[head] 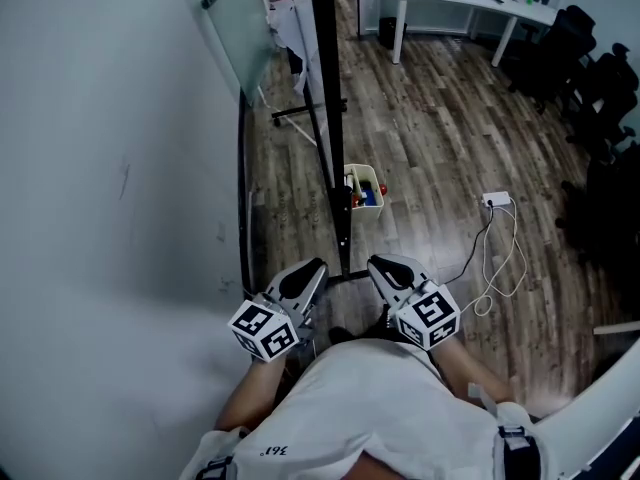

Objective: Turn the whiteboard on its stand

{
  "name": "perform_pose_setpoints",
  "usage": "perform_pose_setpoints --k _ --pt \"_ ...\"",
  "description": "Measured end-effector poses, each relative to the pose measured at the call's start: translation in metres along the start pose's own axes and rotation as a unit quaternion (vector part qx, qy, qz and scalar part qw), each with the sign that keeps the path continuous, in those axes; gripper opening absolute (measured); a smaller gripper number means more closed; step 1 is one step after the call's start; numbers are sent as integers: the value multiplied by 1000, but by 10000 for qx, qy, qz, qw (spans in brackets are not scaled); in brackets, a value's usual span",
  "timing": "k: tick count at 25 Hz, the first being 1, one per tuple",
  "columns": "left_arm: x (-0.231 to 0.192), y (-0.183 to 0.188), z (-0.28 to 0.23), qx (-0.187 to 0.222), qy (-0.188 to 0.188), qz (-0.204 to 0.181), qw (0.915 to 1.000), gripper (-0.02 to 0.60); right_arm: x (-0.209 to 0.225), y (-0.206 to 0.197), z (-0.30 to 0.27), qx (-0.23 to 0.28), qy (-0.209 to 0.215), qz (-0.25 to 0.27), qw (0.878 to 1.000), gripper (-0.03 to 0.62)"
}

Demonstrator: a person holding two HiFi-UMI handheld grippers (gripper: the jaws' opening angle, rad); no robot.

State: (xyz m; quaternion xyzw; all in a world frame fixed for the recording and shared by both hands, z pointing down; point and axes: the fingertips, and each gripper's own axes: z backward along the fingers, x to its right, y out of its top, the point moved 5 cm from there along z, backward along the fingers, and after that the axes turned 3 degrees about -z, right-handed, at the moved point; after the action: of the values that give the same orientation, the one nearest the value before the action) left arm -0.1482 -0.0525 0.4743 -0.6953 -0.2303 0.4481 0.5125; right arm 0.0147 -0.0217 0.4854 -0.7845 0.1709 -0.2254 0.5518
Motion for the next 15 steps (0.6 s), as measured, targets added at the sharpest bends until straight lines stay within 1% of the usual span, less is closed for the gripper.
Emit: perform_pose_setpoints --k 3,10,15 --pt "-4 5 0 82 0 -38 10000 49 -2 3 -3 31 -16 34 10000 28" --pt "-8 16 -6 181 62 -46 9998 49 5 12 -7 14 -37 83 10000 28" --pt "-3 17 -16 355 150 -48 9992 64 19 12 -2 5 23 143 9999 28"
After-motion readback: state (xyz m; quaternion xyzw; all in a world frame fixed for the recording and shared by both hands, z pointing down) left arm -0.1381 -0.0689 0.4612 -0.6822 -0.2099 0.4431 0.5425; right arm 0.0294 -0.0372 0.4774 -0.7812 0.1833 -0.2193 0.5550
